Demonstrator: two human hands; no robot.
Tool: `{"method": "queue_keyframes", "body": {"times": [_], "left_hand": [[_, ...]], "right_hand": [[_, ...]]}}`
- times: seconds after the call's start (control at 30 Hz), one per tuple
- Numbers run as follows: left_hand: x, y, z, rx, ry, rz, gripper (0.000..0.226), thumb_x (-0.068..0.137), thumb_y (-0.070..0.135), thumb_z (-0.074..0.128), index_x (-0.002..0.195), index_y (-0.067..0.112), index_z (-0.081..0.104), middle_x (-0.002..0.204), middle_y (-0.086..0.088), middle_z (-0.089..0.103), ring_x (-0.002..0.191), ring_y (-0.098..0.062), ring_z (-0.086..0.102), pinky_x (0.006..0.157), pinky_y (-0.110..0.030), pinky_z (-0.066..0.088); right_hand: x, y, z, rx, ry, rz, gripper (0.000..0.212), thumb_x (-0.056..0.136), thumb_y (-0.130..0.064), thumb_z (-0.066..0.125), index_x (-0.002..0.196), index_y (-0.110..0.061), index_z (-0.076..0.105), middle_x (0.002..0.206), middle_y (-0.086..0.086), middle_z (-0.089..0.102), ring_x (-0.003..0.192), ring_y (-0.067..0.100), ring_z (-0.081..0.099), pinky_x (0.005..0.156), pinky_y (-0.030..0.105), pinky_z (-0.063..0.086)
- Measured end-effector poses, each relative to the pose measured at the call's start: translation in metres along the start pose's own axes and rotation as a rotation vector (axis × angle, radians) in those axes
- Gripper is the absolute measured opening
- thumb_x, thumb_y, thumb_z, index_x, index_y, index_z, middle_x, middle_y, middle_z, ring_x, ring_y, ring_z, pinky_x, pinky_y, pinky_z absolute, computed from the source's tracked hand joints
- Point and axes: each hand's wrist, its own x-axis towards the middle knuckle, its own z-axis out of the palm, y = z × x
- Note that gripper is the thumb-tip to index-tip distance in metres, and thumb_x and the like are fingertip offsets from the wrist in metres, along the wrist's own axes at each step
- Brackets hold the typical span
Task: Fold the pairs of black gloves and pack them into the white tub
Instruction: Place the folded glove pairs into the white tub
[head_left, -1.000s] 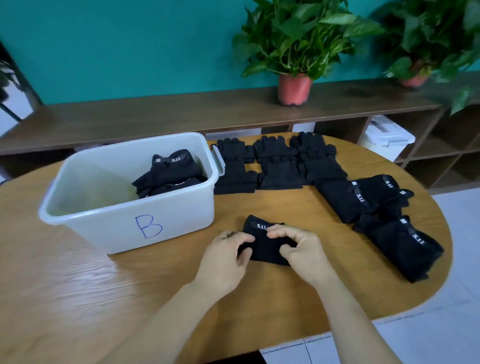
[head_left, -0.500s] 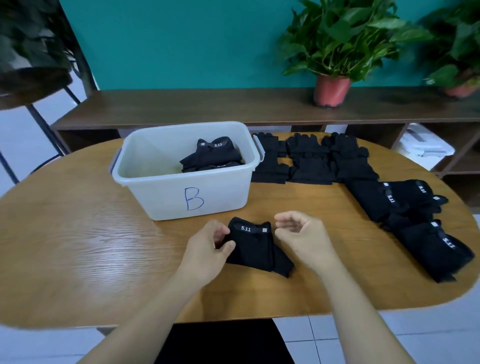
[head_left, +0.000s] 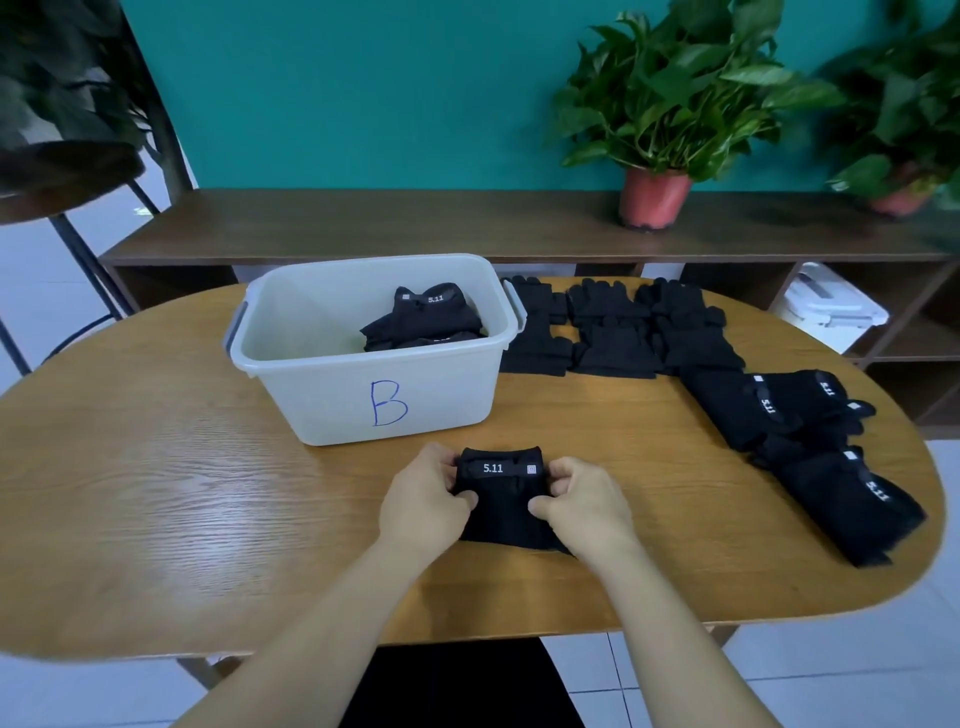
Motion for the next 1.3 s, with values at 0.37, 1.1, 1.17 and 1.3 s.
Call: {"method": "queue_keyframes", "body": {"times": [0.37, 1.1, 1.17, 1.3], "left_hand": [[-0.003, 0.003, -0.009, -0.431, -0.085, -0.167, 0.045, 0.080, -0.006, 0.075, 0.116, 0.015, 0.058, 0.098, -0.006, 0.067, 0.091, -0.020, 0.065, 0.077, -0.032, 0.051], [0.049, 0.122, -0.158, -0.634, 0.072, 0.088, 0.035, 0.089, 0.006, 0.072, 0.118, 0.017, 0.057, 0.100, -0.005, 0.067, 0.082, -0.018, 0.069, 0.069, -0.025, 0.059], [0.063, 0.115, -0.165, -0.606, 0.111, 0.053, 0.035, 0.089, 0.008, 0.073, 0.119, 0.017, 0.057, 0.101, -0.005, 0.067, 0.081, -0.018, 0.069, 0.062, -0.019, 0.058], [0.087, 0.094, -0.163, -0.610, 0.099, -0.055, 0.045, 0.086, 0.010, 0.076, 0.126, 0.014, 0.055, 0.107, -0.017, 0.071, 0.100, -0.038, 0.070, 0.088, -0.046, 0.058]], "right_hand": [[0.000, 0.017, 0.003, 0.354, -0.046, -0.035, 0.038, 0.081, -0.004, 0.072, 0.107, -0.030, 0.064, 0.093, -0.002, 0.072, 0.086, 0.016, 0.071, 0.083, 0.040, 0.058], [0.059, -0.180, -0.088, 0.389, -0.104, -0.390, 0.030, 0.079, 0.001, 0.077, 0.094, -0.017, 0.058, 0.102, 0.012, 0.068, 0.092, 0.022, 0.066, 0.083, 0.034, 0.053], [0.081, -0.191, -0.075, 0.340, -0.146, -0.374, 0.032, 0.078, -0.002, 0.078, 0.097, -0.019, 0.059, 0.103, 0.011, 0.070, 0.099, 0.027, 0.067, 0.095, 0.042, 0.052], [0.111, -0.190, -0.052, 0.260, -0.218, -0.337, 0.034, 0.078, -0.005, 0.079, 0.101, -0.018, 0.057, 0.108, 0.014, 0.068, 0.098, 0.024, 0.066, 0.088, 0.036, 0.052]]}}
